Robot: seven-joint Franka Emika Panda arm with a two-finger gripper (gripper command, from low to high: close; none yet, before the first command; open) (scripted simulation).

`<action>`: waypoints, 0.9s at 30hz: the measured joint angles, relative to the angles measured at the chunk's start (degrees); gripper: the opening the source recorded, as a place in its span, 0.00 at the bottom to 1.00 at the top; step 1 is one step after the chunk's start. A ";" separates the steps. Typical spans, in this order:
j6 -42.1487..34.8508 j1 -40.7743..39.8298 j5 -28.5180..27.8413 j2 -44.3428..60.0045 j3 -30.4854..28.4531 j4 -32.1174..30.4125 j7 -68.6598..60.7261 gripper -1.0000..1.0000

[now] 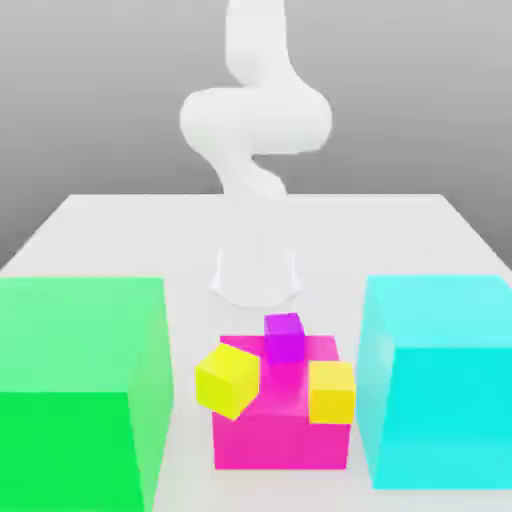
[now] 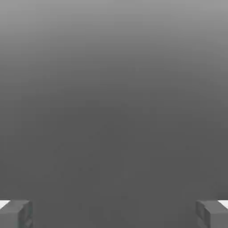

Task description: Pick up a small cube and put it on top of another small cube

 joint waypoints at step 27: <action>26.14 14.79 -9.89 46.80 36.99 -24.82 59.11 0.50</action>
